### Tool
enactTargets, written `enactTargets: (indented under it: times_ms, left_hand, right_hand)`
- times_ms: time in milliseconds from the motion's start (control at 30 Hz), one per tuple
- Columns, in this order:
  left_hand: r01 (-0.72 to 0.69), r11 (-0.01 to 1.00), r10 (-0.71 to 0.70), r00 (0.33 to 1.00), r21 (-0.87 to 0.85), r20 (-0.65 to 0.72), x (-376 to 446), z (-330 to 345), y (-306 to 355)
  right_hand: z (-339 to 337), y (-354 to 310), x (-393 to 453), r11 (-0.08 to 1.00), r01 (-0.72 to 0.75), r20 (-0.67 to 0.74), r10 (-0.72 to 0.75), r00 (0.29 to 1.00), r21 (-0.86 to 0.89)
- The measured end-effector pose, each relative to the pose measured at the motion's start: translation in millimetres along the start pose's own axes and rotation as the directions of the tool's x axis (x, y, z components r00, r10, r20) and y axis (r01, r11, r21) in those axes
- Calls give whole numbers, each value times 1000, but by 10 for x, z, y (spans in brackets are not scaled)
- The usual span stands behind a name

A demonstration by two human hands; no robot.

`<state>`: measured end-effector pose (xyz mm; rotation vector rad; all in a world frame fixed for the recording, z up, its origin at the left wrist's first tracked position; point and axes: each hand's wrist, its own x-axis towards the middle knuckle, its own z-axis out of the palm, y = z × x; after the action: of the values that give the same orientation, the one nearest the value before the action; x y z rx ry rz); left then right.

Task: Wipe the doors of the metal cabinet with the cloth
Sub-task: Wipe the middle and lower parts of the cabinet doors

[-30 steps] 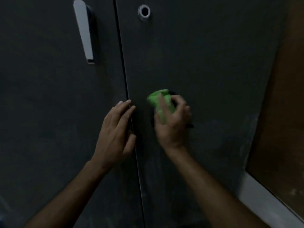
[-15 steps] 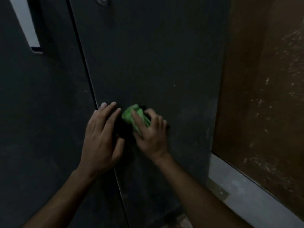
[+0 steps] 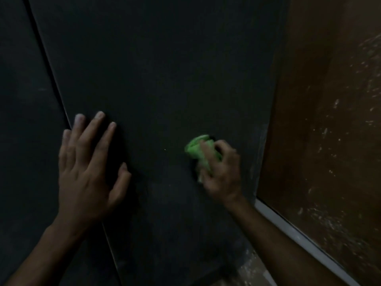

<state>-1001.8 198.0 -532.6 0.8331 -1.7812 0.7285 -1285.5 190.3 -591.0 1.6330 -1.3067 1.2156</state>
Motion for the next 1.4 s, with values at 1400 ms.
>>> enactTargets:
  times_ms: [1400]
  left_hand:
    - [9,1000,-9,1000,29,-5,-348,-29,126]
  right_hand:
    - [193,619,-157,965,-193,-286,238,928,175]
